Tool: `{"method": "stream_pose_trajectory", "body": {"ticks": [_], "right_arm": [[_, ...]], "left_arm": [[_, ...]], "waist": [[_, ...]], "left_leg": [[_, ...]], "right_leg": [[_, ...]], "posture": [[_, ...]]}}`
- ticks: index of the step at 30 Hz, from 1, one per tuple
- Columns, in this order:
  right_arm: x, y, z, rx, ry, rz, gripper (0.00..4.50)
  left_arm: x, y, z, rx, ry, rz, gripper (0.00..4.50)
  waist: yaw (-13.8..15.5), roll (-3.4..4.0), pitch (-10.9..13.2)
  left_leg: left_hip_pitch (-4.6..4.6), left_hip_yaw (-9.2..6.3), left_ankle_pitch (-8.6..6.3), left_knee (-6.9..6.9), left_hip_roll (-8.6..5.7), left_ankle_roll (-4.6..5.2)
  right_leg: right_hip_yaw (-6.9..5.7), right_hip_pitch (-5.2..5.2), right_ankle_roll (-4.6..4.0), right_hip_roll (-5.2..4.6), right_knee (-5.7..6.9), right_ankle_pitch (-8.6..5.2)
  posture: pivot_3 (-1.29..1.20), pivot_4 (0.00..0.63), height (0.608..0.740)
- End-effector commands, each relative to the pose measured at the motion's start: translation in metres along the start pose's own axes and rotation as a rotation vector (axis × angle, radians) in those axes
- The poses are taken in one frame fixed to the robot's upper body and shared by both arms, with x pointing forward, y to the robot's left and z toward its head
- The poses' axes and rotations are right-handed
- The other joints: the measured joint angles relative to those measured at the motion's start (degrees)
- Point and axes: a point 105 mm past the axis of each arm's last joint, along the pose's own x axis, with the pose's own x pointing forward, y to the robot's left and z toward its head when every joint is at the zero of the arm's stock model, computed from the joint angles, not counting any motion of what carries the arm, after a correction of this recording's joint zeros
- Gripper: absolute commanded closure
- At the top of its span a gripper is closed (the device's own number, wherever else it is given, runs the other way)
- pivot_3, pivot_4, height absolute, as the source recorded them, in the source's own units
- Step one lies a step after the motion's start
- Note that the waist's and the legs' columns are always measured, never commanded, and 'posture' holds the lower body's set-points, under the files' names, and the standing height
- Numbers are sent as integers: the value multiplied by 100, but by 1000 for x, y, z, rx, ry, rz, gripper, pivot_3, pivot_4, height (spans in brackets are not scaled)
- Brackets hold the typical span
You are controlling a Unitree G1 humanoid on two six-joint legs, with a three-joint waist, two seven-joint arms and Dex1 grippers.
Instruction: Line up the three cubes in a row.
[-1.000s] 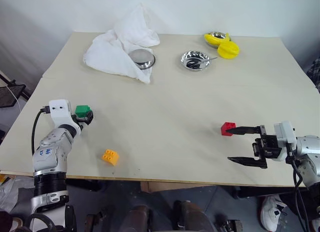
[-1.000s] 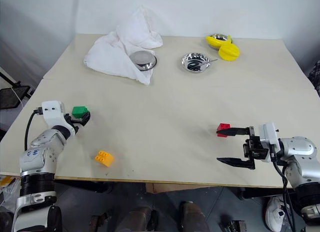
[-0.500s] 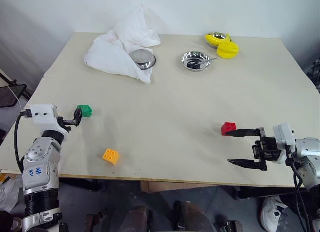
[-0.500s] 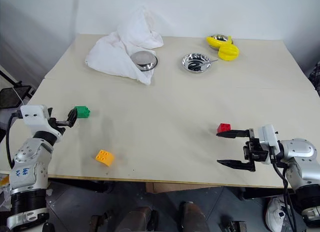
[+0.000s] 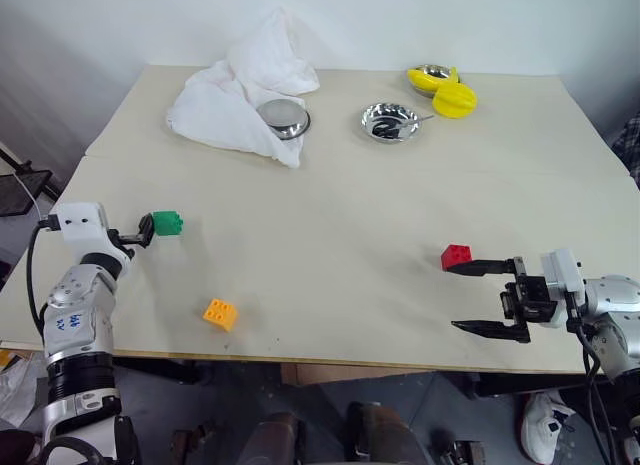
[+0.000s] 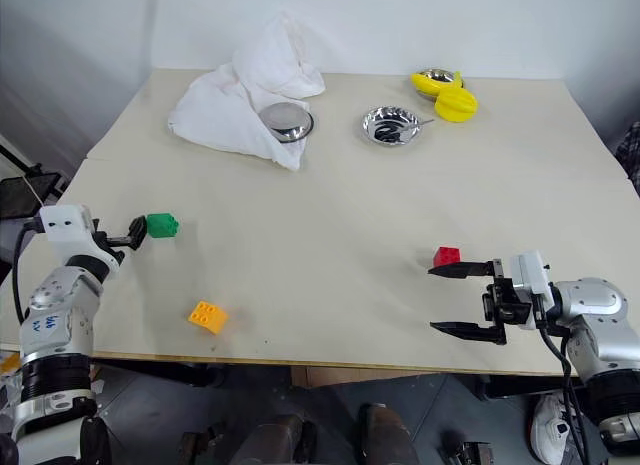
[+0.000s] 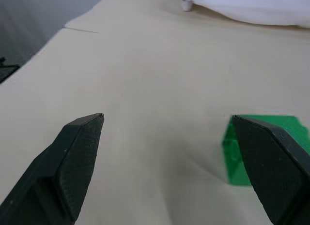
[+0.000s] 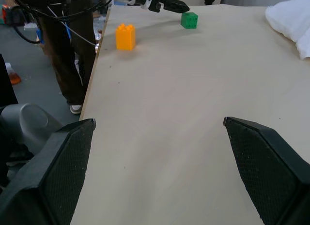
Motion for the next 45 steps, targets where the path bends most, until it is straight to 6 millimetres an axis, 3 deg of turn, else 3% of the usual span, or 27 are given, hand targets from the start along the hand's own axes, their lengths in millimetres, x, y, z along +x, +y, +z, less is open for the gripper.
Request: {"method": "stream_pose_trajectory", "body": {"ticks": [1,6,13,15,18,22,27,35,39,45], "right_arm": [[1,4,8,-36,-16,57,58],[2,5,7,-34,-20,56,58],[3,3,7,-37,-23,53,58],[3,3,7,-37,-24,53,58],[3,3,7,-36,-23,52,58],[3,3,7,-35,-22,50,58],[4,2,7,-39,-27,50,58],[5,2,8,-51,-33,45,58],[5,2,8,-55,-34,40,58],[5,3,9,-57,-39,34,58]], "left_arm": [[-4,15,0,9,3,51,0],[-11,19,-7,30,31,20,0],[-23,40,-18,49,59,91,0],[-26,39,-12,44,5,70,0],[-33,16,20,9,-191,-69,0],[-35,6,29,16,-232,-127,0],[-18,-7,21,58,-154,-144,0],[5,2,5,70,-54,-69,0],[7,5,-2,83,-16,-67,0],[3,25,-12,78,27,14,0]], "waist": [[0,0,0],[-2,0,0],[-2,-1,0],[-4,-1,0],[6,-2,1],[3,-5,-1],[-6,-6,-1],[-1,-6,-1],[-12,-6,-1],[-8,-5,-2]], "left_leg": [[0,0,0,0,0,0],[-1,0,0,0,0,0],[-1,-1,-1,0,0,0],[-2,-1,-1,0,0,1],[-2,-1,-1,0,1,1],[-2,-2,-1,0,0,1],[-1,-2,-1,-2,1,1],[-4,-1,-1,-3,-1,2],[-2,0,-1,-2,-1,2],[0,0,-1,-2,-1,1]], "right_leg": [[0,0,0,0,0,0],[0,-1,0,0,0,0],[0,0,0,0,-1,0],[0,0,0,0,-1,0],[0,0,0,0,-3,0],[-1,2,0,-2,-6,0],[-1,0,0,-2,-2,0],[-2,-5,2,0,-1,1],[-2,-4,2,0,0,1],[-2,-3,2,0,2,1]], "posture": [[0,150,740],[0,150,740],[0,150,740],[0,150,740],[0,150,740],[0,150,740],[0,150,740],[0,150,740],[0,150,740],[0,150,740]]}}
